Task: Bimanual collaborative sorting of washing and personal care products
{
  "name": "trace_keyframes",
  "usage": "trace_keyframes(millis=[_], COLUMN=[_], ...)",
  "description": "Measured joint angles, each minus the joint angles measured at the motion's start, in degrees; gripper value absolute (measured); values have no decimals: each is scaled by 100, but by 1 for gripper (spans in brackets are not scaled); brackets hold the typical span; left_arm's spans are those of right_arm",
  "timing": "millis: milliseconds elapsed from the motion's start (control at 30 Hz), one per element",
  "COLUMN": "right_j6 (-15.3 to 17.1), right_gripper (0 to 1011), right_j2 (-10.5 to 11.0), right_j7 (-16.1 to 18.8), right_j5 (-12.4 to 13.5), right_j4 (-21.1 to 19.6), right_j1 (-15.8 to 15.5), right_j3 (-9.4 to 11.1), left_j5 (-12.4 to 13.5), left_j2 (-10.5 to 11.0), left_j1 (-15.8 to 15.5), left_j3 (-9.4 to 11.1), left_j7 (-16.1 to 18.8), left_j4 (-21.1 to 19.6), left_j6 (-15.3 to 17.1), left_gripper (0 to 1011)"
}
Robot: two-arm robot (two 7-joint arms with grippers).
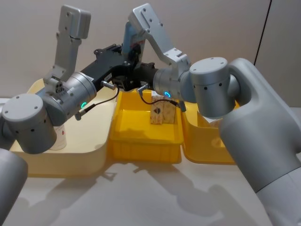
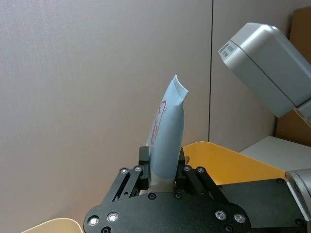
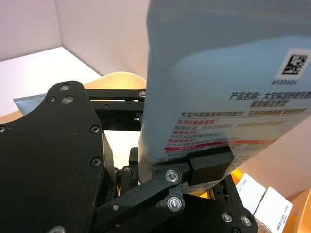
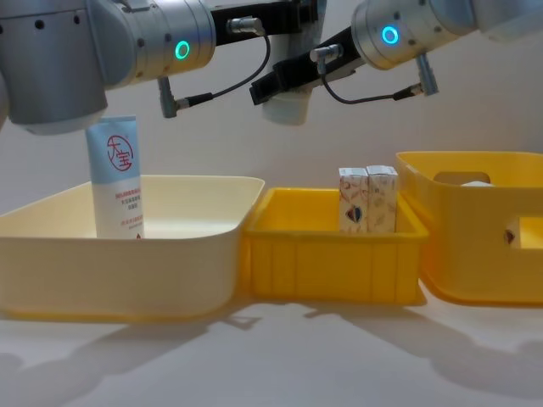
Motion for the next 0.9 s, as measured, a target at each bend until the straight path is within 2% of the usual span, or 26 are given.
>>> trace_keyframes(millis=[900], right_j6=[-6], right_gripper=[660], right_j2=[-10], right_j7=[-6], right_j5=[2], right_j4=[7], right_j1=[0], right_j3=[7], left_j5=[0], left_j2=[0], left_j1=[0], left_j3=[-1], left_j7=[0], left_j4=[-1], left_j6=[-1], left_gripper=[288])
